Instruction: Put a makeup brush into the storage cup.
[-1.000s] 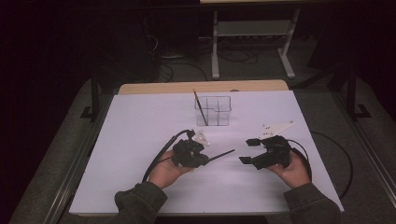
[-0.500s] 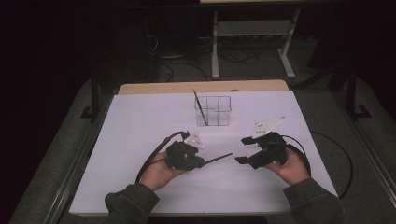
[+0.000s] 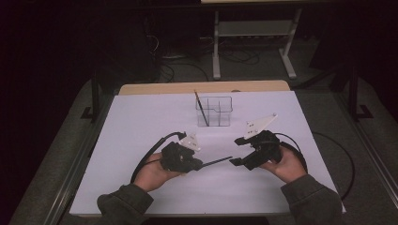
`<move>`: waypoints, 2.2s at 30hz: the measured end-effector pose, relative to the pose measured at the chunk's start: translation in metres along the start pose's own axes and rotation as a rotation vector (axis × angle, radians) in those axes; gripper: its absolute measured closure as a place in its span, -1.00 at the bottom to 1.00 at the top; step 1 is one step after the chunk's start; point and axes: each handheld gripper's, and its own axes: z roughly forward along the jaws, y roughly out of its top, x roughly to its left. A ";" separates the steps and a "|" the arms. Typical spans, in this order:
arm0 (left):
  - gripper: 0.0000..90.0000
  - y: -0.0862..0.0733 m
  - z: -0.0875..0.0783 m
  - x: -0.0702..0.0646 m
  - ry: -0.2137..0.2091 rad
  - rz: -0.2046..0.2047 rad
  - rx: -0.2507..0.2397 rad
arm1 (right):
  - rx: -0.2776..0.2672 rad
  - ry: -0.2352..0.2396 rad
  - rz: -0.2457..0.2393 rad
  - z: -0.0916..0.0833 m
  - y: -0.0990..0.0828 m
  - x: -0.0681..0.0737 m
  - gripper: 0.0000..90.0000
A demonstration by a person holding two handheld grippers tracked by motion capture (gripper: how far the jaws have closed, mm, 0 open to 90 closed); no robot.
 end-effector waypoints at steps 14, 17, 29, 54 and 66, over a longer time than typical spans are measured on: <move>0.86 -0.001 -0.008 -0.003 -0.008 0.042 -0.002 | 0.026 0.047 -0.046 0.010 0.012 0.004 -0.41; 0.86 0.000 -0.008 -0.004 -0.010 0.049 -0.001 | 0.029 0.062 -0.053 0.012 0.013 0.005 -0.41; 0.86 0.000 -0.009 -0.006 -0.026 0.075 0.012 | 0.052 0.105 -0.100 0.022 0.021 0.008 -0.39; 0.86 0.000 -0.013 -0.009 -0.039 0.099 0.009 | 0.120 0.234 -0.172 0.052 0.036 0.019 -0.07; 0.86 0.004 -0.009 -0.013 -0.064 0.137 0.011 | 0.139 0.296 -0.207 0.057 0.037 0.022 0.26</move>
